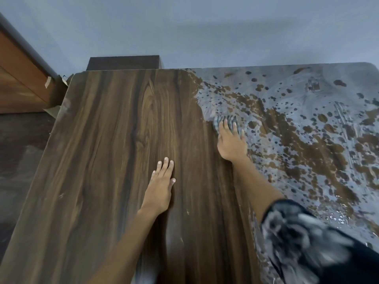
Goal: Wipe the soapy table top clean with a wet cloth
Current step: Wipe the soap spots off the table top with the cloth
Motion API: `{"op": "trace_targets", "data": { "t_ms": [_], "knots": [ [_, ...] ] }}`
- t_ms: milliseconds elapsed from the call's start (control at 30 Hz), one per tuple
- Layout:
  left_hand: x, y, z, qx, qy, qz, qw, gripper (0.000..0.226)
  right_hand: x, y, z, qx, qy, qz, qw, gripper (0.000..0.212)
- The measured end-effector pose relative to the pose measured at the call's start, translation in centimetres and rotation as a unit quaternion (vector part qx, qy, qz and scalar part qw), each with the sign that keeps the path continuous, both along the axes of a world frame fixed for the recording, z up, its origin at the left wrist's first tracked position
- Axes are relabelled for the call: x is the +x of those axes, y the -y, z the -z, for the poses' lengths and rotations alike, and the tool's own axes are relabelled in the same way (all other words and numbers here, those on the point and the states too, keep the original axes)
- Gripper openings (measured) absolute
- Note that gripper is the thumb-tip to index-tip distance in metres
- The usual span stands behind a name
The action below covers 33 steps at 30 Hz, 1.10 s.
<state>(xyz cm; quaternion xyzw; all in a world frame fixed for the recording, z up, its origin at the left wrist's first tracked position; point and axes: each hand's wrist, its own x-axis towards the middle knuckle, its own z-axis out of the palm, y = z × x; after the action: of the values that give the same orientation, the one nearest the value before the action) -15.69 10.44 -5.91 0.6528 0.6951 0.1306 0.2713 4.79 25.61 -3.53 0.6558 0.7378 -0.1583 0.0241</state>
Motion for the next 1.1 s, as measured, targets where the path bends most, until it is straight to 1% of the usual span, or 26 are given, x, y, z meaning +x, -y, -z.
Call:
{"op": "trace_targets", "data": {
  "t_ms": [67,100,167,233,300,333,400,467,533,600,667,700,733,800,867,967,1033,1100],
  "knots": [
    [0.1,0.6,0.0,0.004,-0.001,-0.002,1.000,0.052,-2.7,-2.1,0.0,-0.014,-0.013,0.010,1.000,0.053],
    [0.3,1.1,0.0,0.007,-0.003,-0.005,1.000,0.052,-4.2,-2.2,0.0,-0.009,-0.019,-0.003,1.000,0.053],
    [0.5,2.3,0.1,0.014,-0.021,-0.016,1.000,0.052,-6.6,-0.6,0.2,0.007,-0.034,-0.064,0.997,0.054],
    [0.5,3.8,0.3,0.025,-0.056,-0.049,0.997,0.060,-7.6,3.2,0.5,0.023,-0.060,-0.148,0.987,0.053],
    [0.3,4.8,0.6,0.027,-0.083,-0.079,0.993,0.067,-6.6,7.9,0.7,0.023,-0.075,-0.232,0.970,0.051],
    [0.3,4.9,0.8,0.024,-0.090,-0.088,0.992,0.067,-5.4,10.0,0.7,0.025,-0.075,-0.249,0.965,0.050],
    [0.5,4.5,0.7,0.015,-0.098,-0.100,0.990,0.068,-2.4,12.8,0.6,0.029,-0.062,-0.218,0.973,0.050],
    [0.8,3.6,0.6,0.007,-0.106,-0.105,0.989,0.069,0.6,12.3,0.3,0.025,-0.051,-0.165,0.985,0.049],
    [1.0,2.3,0.5,-0.006,-0.114,-0.102,0.988,0.070,2.3,9.3,0.3,0.013,-0.030,-0.109,0.993,0.049],
    [1.2,0.7,0.4,-0.032,-0.114,-0.101,0.988,0.069,2.2,4.9,0.0,0.013,-0.007,-0.045,0.999,0.050],
    [1.6,-1.1,0.1,-0.063,-0.108,-0.104,0.987,0.067,0.6,1.0,-0.3,-0.019,-0.019,0.012,1.000,0.050],
    [1.7,-2.0,-0.2,-0.072,-0.110,-0.103,0.986,0.066,-0.6,-0.4,-0.4,-0.032,-0.031,0.025,0.999,0.051],
    [1.8,-2.8,-0.4,-0.073,-0.116,-0.098,0.986,0.066,-1.8,-1.2,-0.5,-0.039,-0.040,0.025,0.998,0.051],
    [1.9,-4.2,-0.8,-0.064,-0.130,-0.081,0.986,0.065,-3.6,-1.4,-0.4,-0.025,-0.049,-0.011,0.998,0.052],
    [1.8,-5.7,-0.9,-0.056,-0.135,-0.070,0.987,0.064,-4.2,0.3,0.0,0.004,-0.057,-0.079,0.995,0.051],
    [1.7,-8.0,-1.0,-0.043,-0.150,-0.056,0.986,0.061,-2.4,4.7,0.4,0.030,-0.058,-0.176,0.982,0.049],
    [1.4,-9.4,-0.9,-0.031,-0.165,-0.046,0.985,0.059,-0.3,6.8,0.2,0.031,-0.046,-0.186,0.981,0.048],
    [1.2,-10.6,-0.7,-0.024,-0.173,-0.038,0.984,0.059,1.9,6.3,0.2,0.028,-0.028,-0.172,0.984,0.048]
  ]
}}
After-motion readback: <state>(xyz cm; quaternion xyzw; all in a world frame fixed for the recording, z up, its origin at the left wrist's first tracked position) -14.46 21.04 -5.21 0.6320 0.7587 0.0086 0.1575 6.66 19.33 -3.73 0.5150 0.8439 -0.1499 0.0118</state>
